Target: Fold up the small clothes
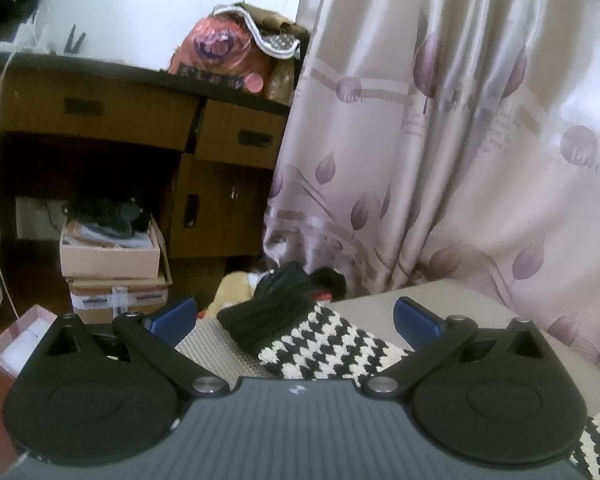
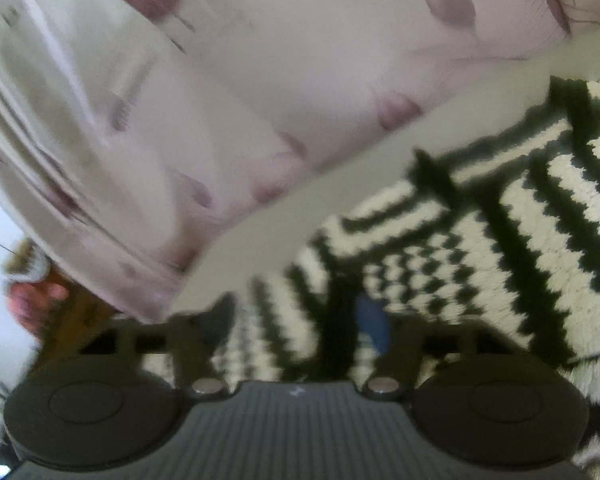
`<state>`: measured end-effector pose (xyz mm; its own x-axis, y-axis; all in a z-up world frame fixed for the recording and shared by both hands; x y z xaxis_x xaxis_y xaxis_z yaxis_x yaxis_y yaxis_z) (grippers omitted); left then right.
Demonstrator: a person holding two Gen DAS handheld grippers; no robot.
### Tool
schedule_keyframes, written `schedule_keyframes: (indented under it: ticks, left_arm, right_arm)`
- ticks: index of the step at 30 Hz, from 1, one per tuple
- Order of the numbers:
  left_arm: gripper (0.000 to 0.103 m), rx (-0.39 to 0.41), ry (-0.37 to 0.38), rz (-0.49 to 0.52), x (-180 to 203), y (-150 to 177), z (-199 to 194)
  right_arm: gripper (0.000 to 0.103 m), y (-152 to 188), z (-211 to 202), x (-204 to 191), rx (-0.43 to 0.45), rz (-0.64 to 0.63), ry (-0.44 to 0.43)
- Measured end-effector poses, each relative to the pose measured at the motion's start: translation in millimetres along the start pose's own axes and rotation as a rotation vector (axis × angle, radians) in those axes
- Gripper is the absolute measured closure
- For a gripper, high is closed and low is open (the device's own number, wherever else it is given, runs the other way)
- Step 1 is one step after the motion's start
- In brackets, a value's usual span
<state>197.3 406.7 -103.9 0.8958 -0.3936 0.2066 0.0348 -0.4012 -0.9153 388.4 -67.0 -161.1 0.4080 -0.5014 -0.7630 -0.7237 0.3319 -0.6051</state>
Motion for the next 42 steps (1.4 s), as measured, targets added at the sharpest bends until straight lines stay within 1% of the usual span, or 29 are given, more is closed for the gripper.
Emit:
schedule_keyframes:
  ticks: [2, 4, 6, 7, 8, 10, 11, 12, 13, 16, 20, 22, 24, 25, 26, 27, 28, 29, 31, 32, 34, 36, 40, 42]
  left_arm:
    - [0.0, -0.04, 0.036, 0.002, 1.4, 1.9, 5.3]
    - [0.0, -0.106, 0.116, 0.017, 4.8, 4.3, 11.2]
    - [0.0, -0.225, 0.21, 0.054, 8.5, 7.7, 16.2]
    - [0.0, -0.29, 0.246, 0.055, 6.1, 9.5, 17.5]
    - [0.001, -0.347, 0.279, 0.024, -0.6, 11.3, 18.2]
    - [0.001, -0.456, 0.334, -0.075, -19.8, 15.1, 21.1]
    - [0.004, -0.512, 0.349, -0.117, -28.8, 17.8, 24.4]
    - [0.007, -0.548, 0.373, -0.156, -37.1, 19.0, 26.4]
    - [0.01, -0.566, 0.396, -0.176, -43.2, 17.3, 26.4]
    - [0.01, -0.637, 0.435, -0.183, -46.7, 14.5, 34.1]
    - [0.01, -0.644, 0.409, -0.157, -36.0, 10.5, 50.2]
    - [0.01, -0.63, 0.403, -0.124, -27.3, 7.8, 60.5]
    - [0.014, -0.609, 0.39, -0.112, -20.1, 5.9, 68.8]
    - [0.027, -0.594, 0.38, -0.092, -16.4, 5.8, 71.7]
    - [0.06, -0.582, 0.369, -0.063, -11.9, 7.5, 75.6]
    - [0.082, -0.587, 0.35, -0.033, -8.2, 11.1, 80.9]
    - [0.096, -0.595, 0.328, -0.005, -4.7, 15.2, 87.0]
    - [0.096, -0.57, 0.333, -0.005, -1.6, 13.5, 87.3]
    - [0.097, -0.527, 0.305, 0.031, 8.9, 6.3, 81.1]
    - [0.097, -0.508, 0.318, 0.023, 17.1, -1.9, 72.9]
    - [0.097, -0.482, 0.38, -0.016, 36.0, -21.7, 51.8]
    - [0.097, -0.442, 0.444, -0.017, 64.5, -43.3, 21.5]
    - [0.097, -0.379, 0.591, 0.037, 139.2, -75.1, -55.8]
    - [0.097, -0.348, 0.666, 0.079, 179.8, -82.1, -97.2]
  right_arm:
    - [0.023, -2.1, -19.6, -10.4, 0.029, 0.024, -0.07]
    - [0.023, 2.3, -39.7, -19.5, 0.024, 0.039, -0.121]
    - [0.022, 13.5, -60.0, -28.9, -0.012, 0.042, -0.154]
    - [0.022, 20.0, -71.4, -34.1, -0.033, 0.03, -0.165]
    - [0.022, 28.7, -88.1, -40.3, -0.051, 0.001, -0.177]
    - [0.022, 44.9, -118.6, -49.2, -0.071, -0.074, -0.187]
    - [0.023, 53.1, -133.4, -50.8, -0.08, -0.11, -0.181]
    - [0.023, 60.4, -148.8, -51.2, -0.082, -0.137, -0.169]
    - [0.022, 67.5, -164.8, -49.4, -0.08, -0.153, -0.156]
    - [0.022, 83.6, -202.7, -37.1, -0.064, -0.118, -0.129]
    - [0.021, 95.4, -231.5, -23.8, -0.017, -0.058, -0.108]
    - [0.021, 97.8, -238.3, -20.3, 0.006, -0.046, -0.094]
    - [0.021, 99.1, -242.5, -16.0, 0.019, -0.027, -0.09]
    - [0.021, 99.2, -243.9, -14.0, 0.026, -0.017, -0.085]
    - [0.021, 99.9, -244.8, -12.4, 0.031, -0.009, -0.082]
    - [0.021, 100.3, -245.2, -11.1, 0.034, -0.001, -0.081]
    - [0.021, 100.7, -245.8, -9.9, 0.036, 0.006, -0.081]
    - [0.021, 101.2, -246.6, -9.7, 0.04, 0.01, -0.08]
    - [0.021, 101.2, -247.8, -10.7, 0.043, 0.01, -0.085]
    - [0.021, 101.0, -248.7, -11.3, 0.046, 0.009, -0.089]
    - [0.021, 99.5, -253.3, -12.1, 0.063, 0.005, -0.096]
    - [0.021, 98.2, -257.2, -12.1, 0.078, 0.008, -0.102]
    - [0.021, 93.4, -271.9, -3.0, 0.132, 0.031, -0.106]
    - [0.021, 91.3, -281.1, 2.8, 0.156, 0.045, -0.108]
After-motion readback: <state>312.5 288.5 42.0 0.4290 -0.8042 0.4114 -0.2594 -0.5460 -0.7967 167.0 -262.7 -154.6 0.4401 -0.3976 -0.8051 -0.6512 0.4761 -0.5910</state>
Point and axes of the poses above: each gripper's, at about its wrist camera, not at the fingertips, and z roughly the way its jaws point, x to its right, y to its underside, the point moved 8 cm from there along z, roughly the way its jaws point, and after that the axes turned 10 degrees about -y, right-handed, at the moved point
